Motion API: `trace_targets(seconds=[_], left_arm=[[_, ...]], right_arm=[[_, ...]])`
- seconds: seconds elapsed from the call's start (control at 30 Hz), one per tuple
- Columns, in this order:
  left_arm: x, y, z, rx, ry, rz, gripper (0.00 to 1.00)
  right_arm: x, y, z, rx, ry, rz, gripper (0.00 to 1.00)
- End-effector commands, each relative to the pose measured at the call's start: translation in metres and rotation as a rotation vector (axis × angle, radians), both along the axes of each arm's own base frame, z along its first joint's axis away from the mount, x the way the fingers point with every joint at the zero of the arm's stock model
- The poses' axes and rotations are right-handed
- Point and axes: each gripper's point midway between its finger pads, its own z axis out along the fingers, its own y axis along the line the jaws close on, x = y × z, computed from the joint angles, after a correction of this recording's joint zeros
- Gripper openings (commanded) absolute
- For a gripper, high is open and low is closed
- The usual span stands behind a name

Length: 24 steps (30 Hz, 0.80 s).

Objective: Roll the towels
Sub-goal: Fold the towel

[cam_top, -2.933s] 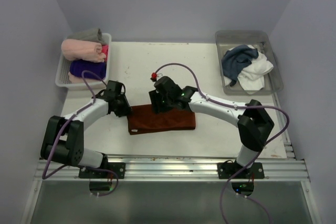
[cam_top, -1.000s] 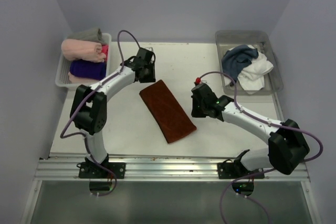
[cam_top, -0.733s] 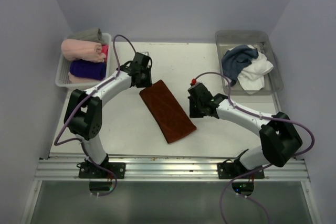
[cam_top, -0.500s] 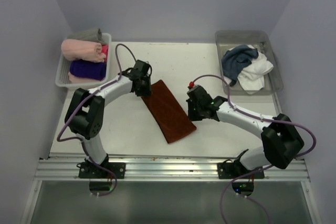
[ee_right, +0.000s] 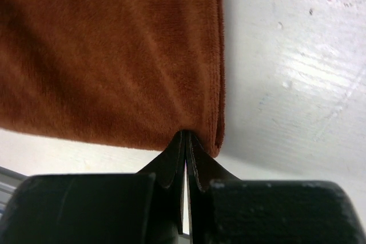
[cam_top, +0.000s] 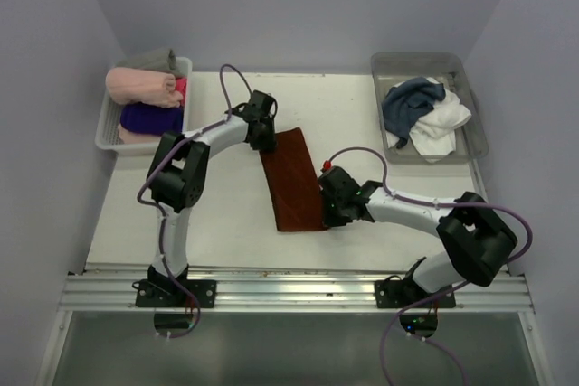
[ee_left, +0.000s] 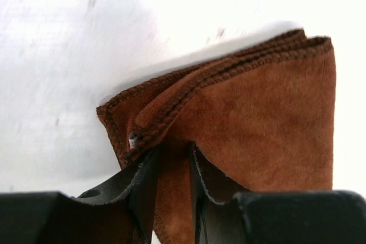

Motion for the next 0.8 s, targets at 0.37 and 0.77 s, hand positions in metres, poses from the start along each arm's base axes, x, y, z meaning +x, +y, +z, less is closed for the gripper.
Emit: trace_targets(seconds=[0.37, 0.77], left_arm=[[0.048, -0.006, 0.106, 0.016, -0.209, -0.047, 0.55], [-0.093, -0.031, 0.125, -0.249, -0.111, -0.114, 0.28]], right_arm=[[0.064, 0.057, 0.081, 0.152, -0.207, 0.001, 0.05], [0.071, 0.038, 0.064, 0.148, -0.156, -0.039, 0.05]])
